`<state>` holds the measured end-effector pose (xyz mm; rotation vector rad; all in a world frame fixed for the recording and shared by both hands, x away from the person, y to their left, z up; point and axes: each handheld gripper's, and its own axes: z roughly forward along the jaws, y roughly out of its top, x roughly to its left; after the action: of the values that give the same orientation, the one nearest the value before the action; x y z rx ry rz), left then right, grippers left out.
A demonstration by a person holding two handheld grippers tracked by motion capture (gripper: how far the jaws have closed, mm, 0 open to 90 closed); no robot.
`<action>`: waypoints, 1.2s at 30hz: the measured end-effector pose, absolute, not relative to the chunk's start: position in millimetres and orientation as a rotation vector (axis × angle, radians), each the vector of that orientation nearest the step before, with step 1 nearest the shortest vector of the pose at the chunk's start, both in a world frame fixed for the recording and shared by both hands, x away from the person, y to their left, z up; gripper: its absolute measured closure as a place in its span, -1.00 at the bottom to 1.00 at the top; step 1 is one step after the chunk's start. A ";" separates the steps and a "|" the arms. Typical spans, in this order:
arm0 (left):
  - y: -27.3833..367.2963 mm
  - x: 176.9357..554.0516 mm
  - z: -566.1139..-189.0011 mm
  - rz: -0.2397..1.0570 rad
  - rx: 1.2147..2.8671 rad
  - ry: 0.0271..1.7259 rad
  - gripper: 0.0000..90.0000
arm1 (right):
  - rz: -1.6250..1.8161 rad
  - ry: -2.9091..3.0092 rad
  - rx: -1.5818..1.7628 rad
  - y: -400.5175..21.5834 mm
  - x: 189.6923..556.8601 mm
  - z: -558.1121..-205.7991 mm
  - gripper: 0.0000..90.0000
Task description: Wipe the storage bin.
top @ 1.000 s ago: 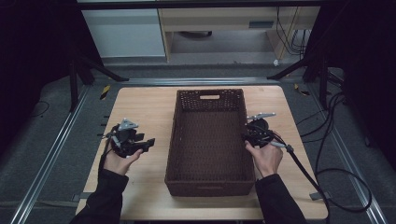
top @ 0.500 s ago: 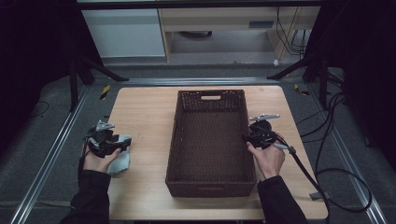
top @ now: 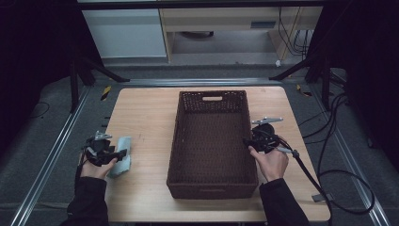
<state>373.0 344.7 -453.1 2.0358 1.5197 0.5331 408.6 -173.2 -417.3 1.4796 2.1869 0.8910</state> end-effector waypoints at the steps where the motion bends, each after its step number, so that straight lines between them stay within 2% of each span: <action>1: 345.3 373.6 -455.8 0.529 2.043 1.531 0.02 | 0.889 2.188 1.481 -173.3 408.5 -417.6 0.30; 7: 346.7 377.8 -472.1 0.497 2.076 1.559 0.27 | 0.886 2.199 1.492 -174.1 408.9 -419.1 0.28; 12: 350.5 379.2 -474.5 0.479 2.061 1.579 0.65 | 0.878 2.212 1.500 -174.7 410.1 -420.6 0.27; 14: 351.1 378.8 -473.4 0.490 2.054 1.574 0.75 | 0.884 2.209 1.508 -175.3 410.2 -421.1 0.27; 19: 348.8 378.2 -466.7 0.503 2.043 1.557 0.79 | 0.924 2.208 1.544 -178.7 411.5 -423.0 0.26; 36: 319.3 387.3 -443.6 0.500 2.038 1.443 0.79 | 0.909 2.228 1.550 -174.8 412.4 -421.8 0.55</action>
<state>387.3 319.3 -443.6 2.0375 1.4432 0.5003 412.4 -174.8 -421.8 1.5505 2.2281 0.9091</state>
